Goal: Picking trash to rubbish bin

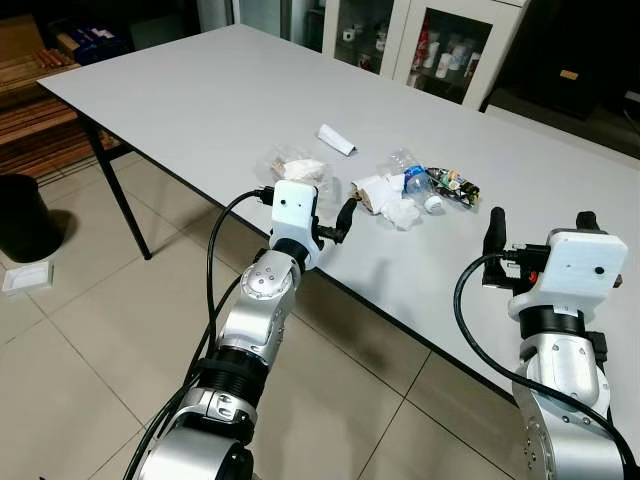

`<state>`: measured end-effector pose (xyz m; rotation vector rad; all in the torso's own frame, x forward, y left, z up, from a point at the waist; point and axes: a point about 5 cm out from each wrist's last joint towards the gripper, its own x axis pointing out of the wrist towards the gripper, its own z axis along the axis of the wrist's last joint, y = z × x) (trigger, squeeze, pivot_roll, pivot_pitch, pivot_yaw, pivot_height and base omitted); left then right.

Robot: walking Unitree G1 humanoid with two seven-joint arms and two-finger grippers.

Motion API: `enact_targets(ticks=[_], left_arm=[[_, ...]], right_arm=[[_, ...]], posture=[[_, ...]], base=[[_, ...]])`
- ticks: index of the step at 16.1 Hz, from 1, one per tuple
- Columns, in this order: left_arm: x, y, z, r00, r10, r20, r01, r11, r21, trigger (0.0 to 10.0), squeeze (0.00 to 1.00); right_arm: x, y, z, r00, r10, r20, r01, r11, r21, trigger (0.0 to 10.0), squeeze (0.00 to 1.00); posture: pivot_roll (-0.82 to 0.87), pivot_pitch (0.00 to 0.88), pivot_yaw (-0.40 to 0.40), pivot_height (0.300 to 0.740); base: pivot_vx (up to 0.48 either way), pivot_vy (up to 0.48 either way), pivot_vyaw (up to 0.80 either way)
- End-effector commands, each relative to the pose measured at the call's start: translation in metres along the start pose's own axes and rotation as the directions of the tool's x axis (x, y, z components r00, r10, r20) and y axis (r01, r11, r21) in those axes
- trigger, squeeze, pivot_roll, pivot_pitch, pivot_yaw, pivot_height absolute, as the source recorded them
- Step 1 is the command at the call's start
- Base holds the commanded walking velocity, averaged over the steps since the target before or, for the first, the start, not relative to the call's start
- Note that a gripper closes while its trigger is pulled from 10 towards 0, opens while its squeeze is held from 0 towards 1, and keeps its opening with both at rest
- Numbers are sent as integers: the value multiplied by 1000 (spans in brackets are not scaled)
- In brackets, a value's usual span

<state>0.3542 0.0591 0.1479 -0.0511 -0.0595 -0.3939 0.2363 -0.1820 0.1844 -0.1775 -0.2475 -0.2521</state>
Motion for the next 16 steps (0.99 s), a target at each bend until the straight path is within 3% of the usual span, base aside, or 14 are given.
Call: enact_targets(ticks=[1, 4, 7, 16], left_arm=[[4, -4, 6, 1000, -15, 12, 15, 1000, 15, 10000, 0], [5, -3, 7, 1000, -17, 12, 17, 1000, 20, 10000, 0], [5, 1, 10, 1000, 4, 22, -4, 1000, 20, 10000, 0], [0, 0, 6, 1000, -3, 16, 3, 1000, 17, 10000, 0]], right_arm=[[2, -4, -1, 1000, -19, 2, 19, 1000, 0, 10000, 0], [4, -4, -1, 1000, -26, 5, 26, 1000, -15, 10000, 0], [8, -4, 2, 999, -43, 18, 42, 999, 32, 10000, 0], [3, -6, -2, 999, -47, -7, 47, 998, 40, 10000, 0]], posture=[[86, 30, -36, 740], [100, 30, -35, 740], [100, 34, -34, 740], [101, 53, -41, 740]], base=[[0, 0, 0], [0, 0, 0], [0, 0, 0], [0, 0, 0]])
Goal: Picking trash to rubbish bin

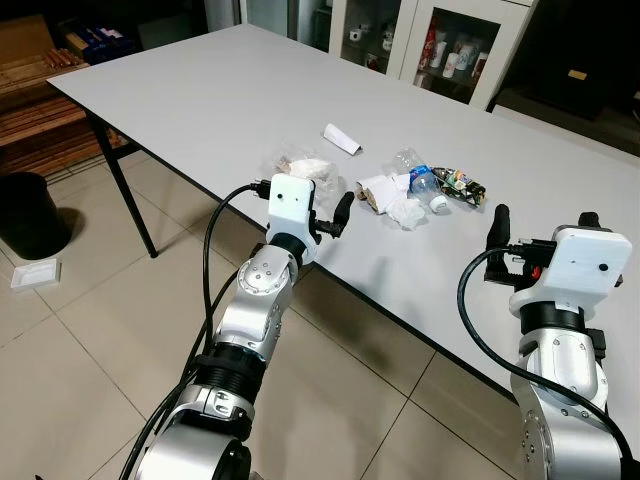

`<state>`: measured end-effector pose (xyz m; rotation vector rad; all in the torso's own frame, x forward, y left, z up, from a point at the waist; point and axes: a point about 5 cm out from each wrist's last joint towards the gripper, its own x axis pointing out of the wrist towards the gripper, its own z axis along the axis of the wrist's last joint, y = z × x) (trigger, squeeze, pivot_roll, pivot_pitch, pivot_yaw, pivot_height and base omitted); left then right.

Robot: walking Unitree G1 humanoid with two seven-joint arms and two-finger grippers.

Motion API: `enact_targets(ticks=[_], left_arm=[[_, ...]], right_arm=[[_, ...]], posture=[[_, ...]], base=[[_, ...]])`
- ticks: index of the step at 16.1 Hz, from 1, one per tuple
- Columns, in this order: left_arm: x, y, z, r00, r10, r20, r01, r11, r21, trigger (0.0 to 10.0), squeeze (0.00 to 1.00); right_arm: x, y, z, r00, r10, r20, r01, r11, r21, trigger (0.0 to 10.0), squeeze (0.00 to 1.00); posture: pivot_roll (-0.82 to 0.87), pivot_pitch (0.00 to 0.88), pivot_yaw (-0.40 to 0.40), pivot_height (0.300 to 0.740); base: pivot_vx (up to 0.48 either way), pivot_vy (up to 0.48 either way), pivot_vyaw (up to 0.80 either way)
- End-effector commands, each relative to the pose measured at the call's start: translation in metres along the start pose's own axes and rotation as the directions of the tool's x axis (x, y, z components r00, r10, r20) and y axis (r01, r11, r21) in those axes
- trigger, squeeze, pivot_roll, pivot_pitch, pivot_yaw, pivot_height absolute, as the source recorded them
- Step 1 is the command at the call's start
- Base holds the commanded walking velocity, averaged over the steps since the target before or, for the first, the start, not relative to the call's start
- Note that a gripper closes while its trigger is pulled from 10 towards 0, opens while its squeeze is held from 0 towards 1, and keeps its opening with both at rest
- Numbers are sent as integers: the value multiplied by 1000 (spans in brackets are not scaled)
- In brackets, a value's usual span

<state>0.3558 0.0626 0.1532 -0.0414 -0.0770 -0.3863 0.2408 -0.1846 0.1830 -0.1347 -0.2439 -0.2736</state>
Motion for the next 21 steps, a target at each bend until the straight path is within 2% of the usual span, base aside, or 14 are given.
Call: enact_targets(ticks=[1, 11, 15, 17, 21], left_arm=[[-1, -3, 1, 1000, -11, 1, 11, 1000, 3, 10000, 0], [-3, -1, 0, 1000, 15, -7, -15, 1000, -3, 10000, 0], [-2, -2, 0, 1000, 20, -3, -20, 999, -26, 10000, 0], [-1, -1, -1, 1000, 19, -10, -19, 1000, -10, 10000, 0], [1, -2, -1, 1000, 17, -11, -17, 1000, -10, 10000, 0]], right_arm=[[-1, -6, 1, 1000, -22, 1, 22, 1000, 3, 10000, 0], [-3, -7, -2, 1000, -2, -27, 2, 1000, -8, 10000, 0], [-2, -7, 0, 1000, 10, -14, -10, 1000, -15, 10000, 0], [-4, -9, 0, 1000, 11, -16, -11, 1000, -18, 10000, 0], [-2, -10, 4, 1000, 12, -3, -12, 1000, -22, 10000, 0]], posture=[[99, 58, -43, 740], [95, 76, -64, 740], [91, 71, -66, 740], [84, 66, -69, 740], [73, 59, -70, 740]], base=[[0, 0, 0], [0, 0, -792], [0, 0, 0], [0, 0, 0], [392, 0, 0]])
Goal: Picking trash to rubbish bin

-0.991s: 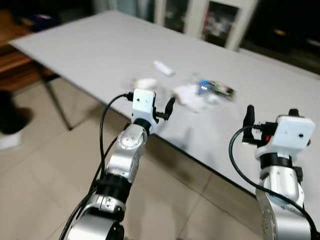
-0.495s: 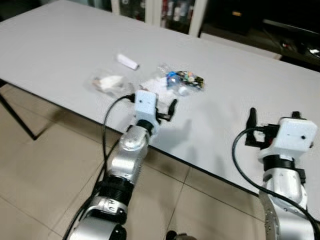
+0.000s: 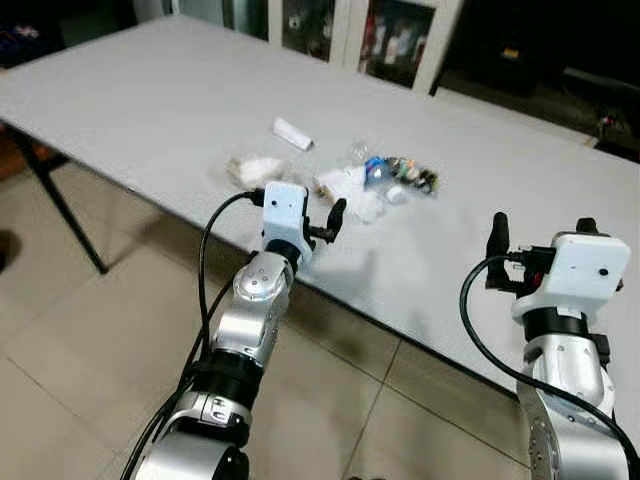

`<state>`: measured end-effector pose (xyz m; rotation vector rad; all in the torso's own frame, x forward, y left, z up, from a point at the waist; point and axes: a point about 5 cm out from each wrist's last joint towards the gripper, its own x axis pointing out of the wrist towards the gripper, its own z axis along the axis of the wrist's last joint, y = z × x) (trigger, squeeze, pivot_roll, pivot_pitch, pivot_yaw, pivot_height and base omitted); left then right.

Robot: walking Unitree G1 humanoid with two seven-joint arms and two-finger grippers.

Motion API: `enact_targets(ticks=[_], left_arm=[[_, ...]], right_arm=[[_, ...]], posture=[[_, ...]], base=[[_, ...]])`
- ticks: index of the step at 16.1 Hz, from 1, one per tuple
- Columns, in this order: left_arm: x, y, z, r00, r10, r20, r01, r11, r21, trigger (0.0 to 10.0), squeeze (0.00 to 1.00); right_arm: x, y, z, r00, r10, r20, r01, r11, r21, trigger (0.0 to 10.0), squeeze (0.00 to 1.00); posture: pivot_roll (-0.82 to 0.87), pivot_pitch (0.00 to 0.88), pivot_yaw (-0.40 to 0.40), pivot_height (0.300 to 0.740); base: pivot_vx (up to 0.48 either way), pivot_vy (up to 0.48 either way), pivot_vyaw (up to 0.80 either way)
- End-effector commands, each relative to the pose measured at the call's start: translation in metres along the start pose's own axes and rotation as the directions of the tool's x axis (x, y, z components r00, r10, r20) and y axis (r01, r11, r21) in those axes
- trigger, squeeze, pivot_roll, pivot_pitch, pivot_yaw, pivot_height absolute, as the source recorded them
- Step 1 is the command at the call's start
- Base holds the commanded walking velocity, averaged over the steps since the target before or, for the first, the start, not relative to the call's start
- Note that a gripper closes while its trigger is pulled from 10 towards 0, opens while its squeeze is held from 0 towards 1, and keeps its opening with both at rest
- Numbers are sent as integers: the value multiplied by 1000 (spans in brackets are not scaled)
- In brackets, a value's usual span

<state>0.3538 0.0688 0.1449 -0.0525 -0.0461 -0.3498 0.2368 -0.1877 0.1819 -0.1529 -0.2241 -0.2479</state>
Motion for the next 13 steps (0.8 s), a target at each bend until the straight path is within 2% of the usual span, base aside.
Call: enact_targets(ticks=[1, 6, 13], left_arm=[[6, -8, 7, 999, -26, 19, 26, 1000, 3, 10000, 0], [8, -10, 11, 998, -43, 39, 43, 999, -5, 10000, 0], [10, -11, 9, 999, -36, 26, 36, 999, 8, 10000, 0]], right_arm=[[1, -5, 6, 1000, -14, 18, 14, 1000, -7, 10000, 0], [2, 0, 9, 999, 7, 34, -6, 1000, -10, 10000, 0], [2, 0, 9, 1000, 2, 30, -2, 1000, -8, 10000, 0]], posture=[[71, 56, -70, 740], [68, 49, -65, 740], [66, 43, -53, 740]], base=[[472, 0, 0], [450, 0, 0], [0, 0, 0]])
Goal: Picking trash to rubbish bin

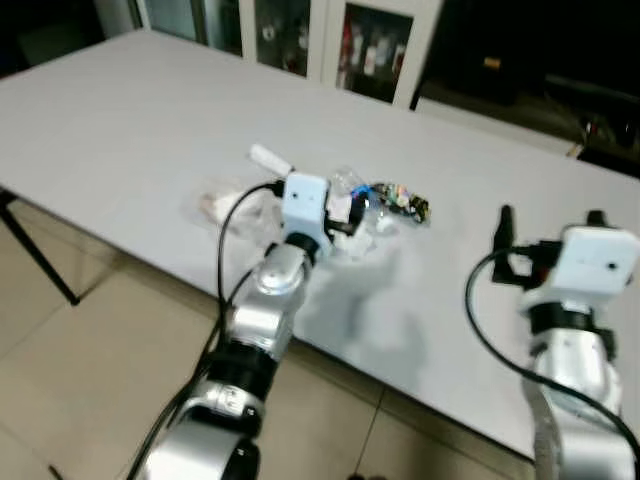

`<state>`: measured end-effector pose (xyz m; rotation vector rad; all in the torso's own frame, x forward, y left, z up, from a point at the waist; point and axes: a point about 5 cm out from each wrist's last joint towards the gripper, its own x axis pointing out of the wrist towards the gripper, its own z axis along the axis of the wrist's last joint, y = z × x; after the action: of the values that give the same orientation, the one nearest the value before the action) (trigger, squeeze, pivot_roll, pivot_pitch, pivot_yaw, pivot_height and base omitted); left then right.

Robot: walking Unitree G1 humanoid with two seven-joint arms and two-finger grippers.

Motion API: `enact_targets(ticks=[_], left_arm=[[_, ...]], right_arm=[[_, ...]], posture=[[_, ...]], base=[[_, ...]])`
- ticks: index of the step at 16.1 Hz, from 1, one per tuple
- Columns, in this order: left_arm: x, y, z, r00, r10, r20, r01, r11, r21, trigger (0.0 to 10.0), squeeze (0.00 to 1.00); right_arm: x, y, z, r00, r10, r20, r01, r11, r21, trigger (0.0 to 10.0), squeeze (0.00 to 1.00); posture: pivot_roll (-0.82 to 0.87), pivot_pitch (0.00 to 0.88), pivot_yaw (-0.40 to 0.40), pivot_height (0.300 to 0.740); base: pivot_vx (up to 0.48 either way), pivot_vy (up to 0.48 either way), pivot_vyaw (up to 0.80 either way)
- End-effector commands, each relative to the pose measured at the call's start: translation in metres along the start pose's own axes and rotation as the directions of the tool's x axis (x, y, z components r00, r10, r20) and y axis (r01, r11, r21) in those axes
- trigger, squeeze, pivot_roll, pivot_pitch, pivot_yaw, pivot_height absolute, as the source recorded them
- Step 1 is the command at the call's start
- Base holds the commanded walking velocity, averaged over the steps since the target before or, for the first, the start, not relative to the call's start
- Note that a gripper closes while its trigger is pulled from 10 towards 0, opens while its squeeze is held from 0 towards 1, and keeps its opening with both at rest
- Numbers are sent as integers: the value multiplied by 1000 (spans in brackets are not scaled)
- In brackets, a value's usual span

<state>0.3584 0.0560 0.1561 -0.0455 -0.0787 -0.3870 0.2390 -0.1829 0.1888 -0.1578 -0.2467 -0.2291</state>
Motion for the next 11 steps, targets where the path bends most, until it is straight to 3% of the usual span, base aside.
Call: enact_targets(ticks=[1, 7, 11], left_arm=[[1, 0, -1, 1000, 4, -6, -4, 1000, -5, 10000, 0], [7, 8, -9, 997, 34, -64, -33, 999, 15, 10000, 0], [12, 14, -13, 995, 57, -84, -57, 998, 6, 10000, 0]], right_arm=[[0, -3, 2, 1000, -14, 7, 14, 1000, -7, 10000, 0], [-1, -3, 2, 1000, -5, -2, 5, 1000, -2, 10000, 0], [-11, -5, 2, 1000, -23, -18, 23, 1000, -4, 10000, 0]], posture=[[66, 42, -53, 740], [65, 53, -56, 740], [27, 78, -49, 740]], base=[[0, 0, 0], [0, 0, 0], [0, 0, 0]])
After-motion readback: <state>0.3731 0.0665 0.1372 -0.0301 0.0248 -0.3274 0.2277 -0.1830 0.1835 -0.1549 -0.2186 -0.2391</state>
